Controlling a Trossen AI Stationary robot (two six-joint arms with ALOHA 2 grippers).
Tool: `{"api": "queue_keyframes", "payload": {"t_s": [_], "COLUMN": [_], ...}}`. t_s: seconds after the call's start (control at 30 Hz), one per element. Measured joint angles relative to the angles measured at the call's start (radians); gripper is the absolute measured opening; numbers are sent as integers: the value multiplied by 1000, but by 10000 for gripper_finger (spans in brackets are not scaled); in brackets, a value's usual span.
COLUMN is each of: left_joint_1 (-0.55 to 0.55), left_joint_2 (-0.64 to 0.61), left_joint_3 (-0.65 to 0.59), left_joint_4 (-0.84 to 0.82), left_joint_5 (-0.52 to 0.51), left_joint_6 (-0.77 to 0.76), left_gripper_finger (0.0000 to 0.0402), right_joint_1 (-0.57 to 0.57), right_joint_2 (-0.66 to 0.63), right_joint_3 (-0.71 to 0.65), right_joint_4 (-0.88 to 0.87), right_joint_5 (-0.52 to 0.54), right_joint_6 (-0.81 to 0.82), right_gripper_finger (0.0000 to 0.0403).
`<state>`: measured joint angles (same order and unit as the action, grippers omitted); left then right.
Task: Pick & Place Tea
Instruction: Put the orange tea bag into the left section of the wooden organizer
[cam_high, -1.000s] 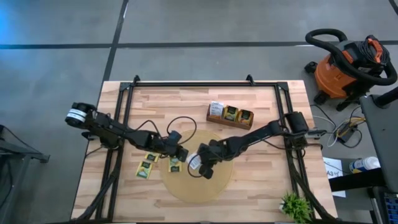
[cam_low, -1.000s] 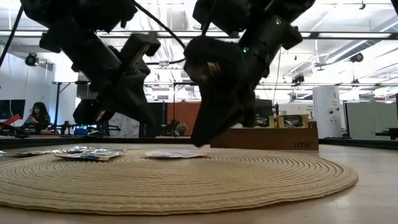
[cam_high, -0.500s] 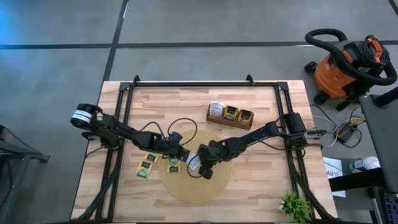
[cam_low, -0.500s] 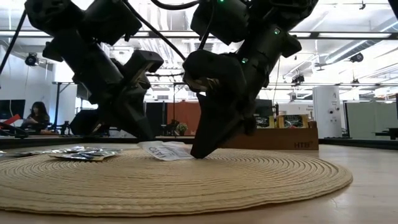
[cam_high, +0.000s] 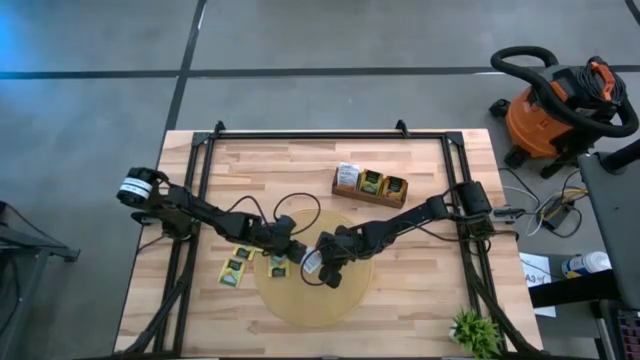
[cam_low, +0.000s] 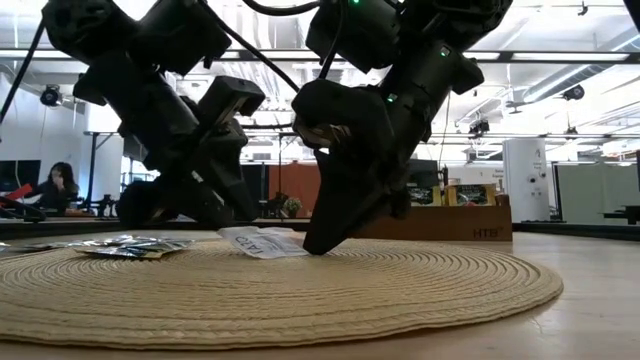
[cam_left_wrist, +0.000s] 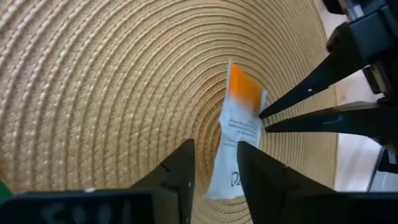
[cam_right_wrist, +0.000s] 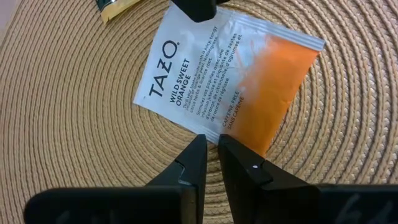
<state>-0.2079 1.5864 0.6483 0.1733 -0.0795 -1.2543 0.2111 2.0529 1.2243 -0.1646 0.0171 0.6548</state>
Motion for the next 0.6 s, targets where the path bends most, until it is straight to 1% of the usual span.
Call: {"api": "queue_keyframes", "payload": {"t_s": [0.1, 0.27, 0.4, 0.5, 0.6], "left_joint_1": [0, 0, -4, -9, -20], "left_joint_2": [0, 10, 29, 53, 71], "left_joint_3": [0, 0, 2, 2, 7], "left_joint_4": [-2, -1, 4, 56, 83], "left_joint_5": [2, 8, 45, 83, 95], "left_joint_6": [-1, -4, -4, -3, -1], "left_gripper_finger": [122, 124, 124, 124, 123], "right_joint_1": [0, 0, 0, 0, 0], "right_joint_2": [0, 1, 2, 2, 3], "right_joint_3": [0, 0, -1, -2, -3], "right_joint_4": [0, 0, 8, 27, 36], "right_joint_5": [0, 0, 0, -2, -2], "right_joint_6": [0, -3, -3, -3, -3], "right_gripper_finger": [47, 47, 47, 47, 47]}}
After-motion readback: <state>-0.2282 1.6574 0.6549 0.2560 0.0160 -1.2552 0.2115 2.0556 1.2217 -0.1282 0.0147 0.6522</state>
